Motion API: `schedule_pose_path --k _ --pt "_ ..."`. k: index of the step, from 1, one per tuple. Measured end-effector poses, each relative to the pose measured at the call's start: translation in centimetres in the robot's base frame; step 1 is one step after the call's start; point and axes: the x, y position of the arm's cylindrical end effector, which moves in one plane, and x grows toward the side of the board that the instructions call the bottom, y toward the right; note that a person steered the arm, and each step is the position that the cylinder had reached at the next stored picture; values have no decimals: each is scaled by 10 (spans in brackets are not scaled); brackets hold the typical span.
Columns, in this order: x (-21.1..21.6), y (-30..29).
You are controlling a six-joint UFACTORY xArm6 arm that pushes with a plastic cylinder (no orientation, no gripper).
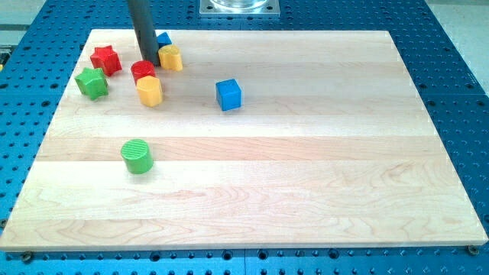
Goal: Slide the yellow hexagon below the yellow heart
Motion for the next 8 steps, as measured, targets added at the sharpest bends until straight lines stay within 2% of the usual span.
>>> schedule_pose_path --k 2,3,4,5,6,8 --pt "17 68" --pt "72 58" --pt "120 3" --pt "120 -36" --pt "126 -42" --pt "87 -37"
